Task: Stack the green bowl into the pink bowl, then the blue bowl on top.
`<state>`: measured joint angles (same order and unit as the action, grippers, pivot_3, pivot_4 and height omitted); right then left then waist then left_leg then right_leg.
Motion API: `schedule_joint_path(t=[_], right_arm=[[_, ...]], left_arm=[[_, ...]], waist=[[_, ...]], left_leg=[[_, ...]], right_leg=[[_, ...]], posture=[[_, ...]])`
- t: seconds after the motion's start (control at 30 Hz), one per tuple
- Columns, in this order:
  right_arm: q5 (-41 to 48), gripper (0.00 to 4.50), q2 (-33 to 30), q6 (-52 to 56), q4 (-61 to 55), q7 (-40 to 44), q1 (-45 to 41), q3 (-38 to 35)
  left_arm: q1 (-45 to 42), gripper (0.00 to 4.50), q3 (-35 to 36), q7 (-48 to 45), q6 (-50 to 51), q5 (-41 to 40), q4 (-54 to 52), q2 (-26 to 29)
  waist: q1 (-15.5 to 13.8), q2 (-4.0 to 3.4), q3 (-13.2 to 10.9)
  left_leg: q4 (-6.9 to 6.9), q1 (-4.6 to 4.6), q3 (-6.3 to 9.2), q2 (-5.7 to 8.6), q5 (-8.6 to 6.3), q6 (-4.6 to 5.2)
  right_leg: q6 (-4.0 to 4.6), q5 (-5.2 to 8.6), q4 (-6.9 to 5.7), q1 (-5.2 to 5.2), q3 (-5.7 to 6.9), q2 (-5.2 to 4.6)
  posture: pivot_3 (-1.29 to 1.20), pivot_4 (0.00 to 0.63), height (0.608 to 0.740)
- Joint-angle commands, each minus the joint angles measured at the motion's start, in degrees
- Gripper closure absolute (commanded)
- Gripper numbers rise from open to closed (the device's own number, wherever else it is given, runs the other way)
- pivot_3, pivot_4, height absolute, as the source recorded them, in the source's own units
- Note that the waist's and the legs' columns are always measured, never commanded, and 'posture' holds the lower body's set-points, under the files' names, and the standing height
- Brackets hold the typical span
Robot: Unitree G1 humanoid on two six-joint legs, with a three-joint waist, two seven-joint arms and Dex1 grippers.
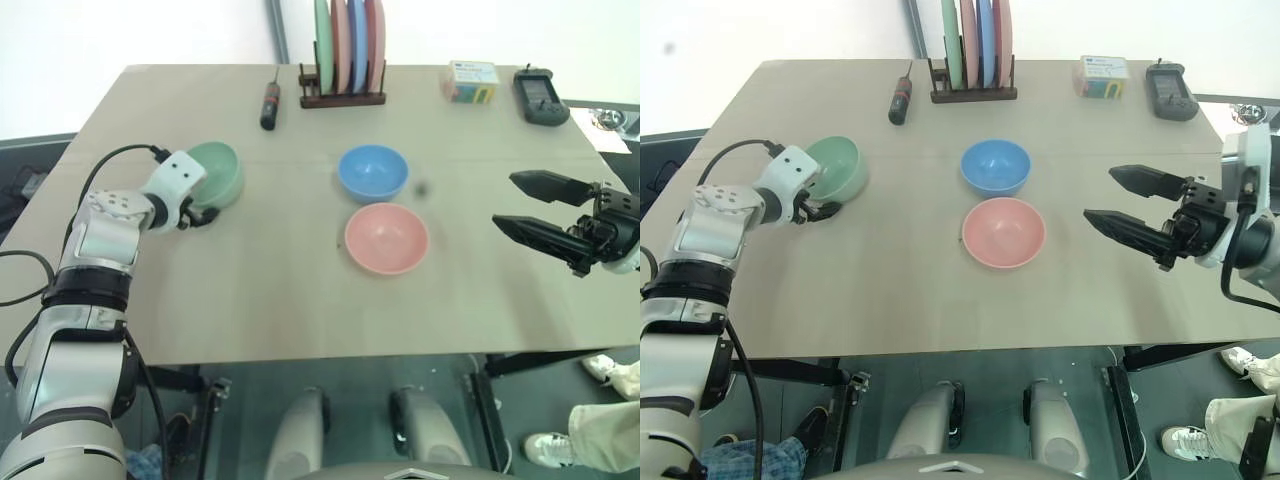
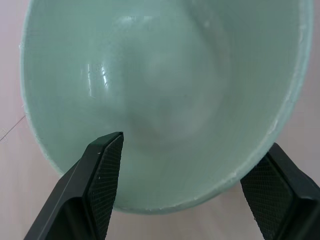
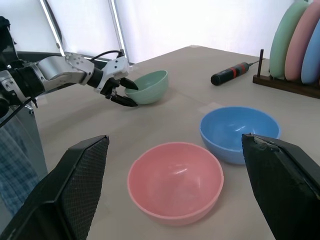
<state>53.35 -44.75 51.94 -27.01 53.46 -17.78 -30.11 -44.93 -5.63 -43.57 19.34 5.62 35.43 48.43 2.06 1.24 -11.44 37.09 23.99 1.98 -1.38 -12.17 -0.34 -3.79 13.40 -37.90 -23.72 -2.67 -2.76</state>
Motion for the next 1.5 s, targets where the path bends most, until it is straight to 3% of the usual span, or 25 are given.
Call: schedule_joint_path(t=[0.03,0.23,0.5,0.8,0.93,1.17,1.5], right_arm=[[1.8,0.0,-1.6,-2.1,-1.1,-0.1,0.4,-0.8],[2.4,0.0,-2.6,-3.3,-0.6,-0.4,1.0,-0.6],[2.4,0.0,-3.3,-4.7,0.4,-0.4,1.5,0.3],[2.3,0.0,-3.9,-5.9,2.2,0.7,-0.4,3.3],[2.1,0.0,-4.5,-6.3,3.2,1.0,-1.9,5.0],[1.4,0.0,-5.5,-7.0,4.0,1.1,-2.9,5.8],[1.8,0.0,-6.9,-7.0,3.0,0.2,-1.7,4.8]], left_arm=[[-1.4,1.97,-0.3,-0.6,-2.3,1.1,0.0,0.3],[-1.8,4.39,-0.4,-0.4,-3.2,1.6,0.9,0.1],[-4.2,4.39,-1.4,-1.6,-9.0,2.6,-0.2,-0.3],[-7.7,4.39,-4.8,-17.1,-18.2,-3.7,-20.9,-5.6],[-9.1,4.39,-8.6,-22.1,-20.7,-6.0,-27.4,-10.8],[-11.2,4.39,-11.7,-24.1,-25.0,-5.9,-26.5,-17.5],[-9.2,4.39,-12.6,-29.7,-25.0,-8.8,-30.0,-18.6]], waist=[[0.0,0.0,0.0],[-0.1,0.0,0.0],[-0.1,0.01,0.0],[-1.4,0.02,0.0],[-1.3,0.02,0.0],[-1.0,-0.01,0.0],[-1.2,-0.01,0.0]], left_leg=[[0.0,0.0,0.0,0.0,0.0,0.0],[0.02,0.01,0.0,0.0,0.0,0.0],[0.05,0.01,0.0,0.0,0.0,0.0],[0.16,0.17,0.03,0.02,0.0,0.0],[0.17,0.15,0.02,0.02,0.0,0.0],[0.23,0.1,0.02,0.01,0.0,0.01],[0.25,0.13,0.04,0.02,0.0,0.01]], right_leg=[[0.0,0.0,0.0,0.0,0.0,0.0],[0.0,0.0,0.0,0.0,0.0,0.0],[0.0,0.0,-0.02,0.02,0.0,0.0],[0.0,-0.01,0.04,0.01,0.03,-0.02],[0.0,-0.01,0.03,0.0,0.02,-0.01],[-0.01,-0.01,-0.03,0.01,-0.01,0.03],[-0.01,-0.01,-0.01,0.02,0.0,0.03]], posture=[[0.0,0.15,0.74],[0.0,0.15,0.74],[0.0,0.15,0.74],[0.0,0.15,0.74],[0.0,0.15,0.74],[0.0,0.15,0.74],[0.0,0.15,0.74]])
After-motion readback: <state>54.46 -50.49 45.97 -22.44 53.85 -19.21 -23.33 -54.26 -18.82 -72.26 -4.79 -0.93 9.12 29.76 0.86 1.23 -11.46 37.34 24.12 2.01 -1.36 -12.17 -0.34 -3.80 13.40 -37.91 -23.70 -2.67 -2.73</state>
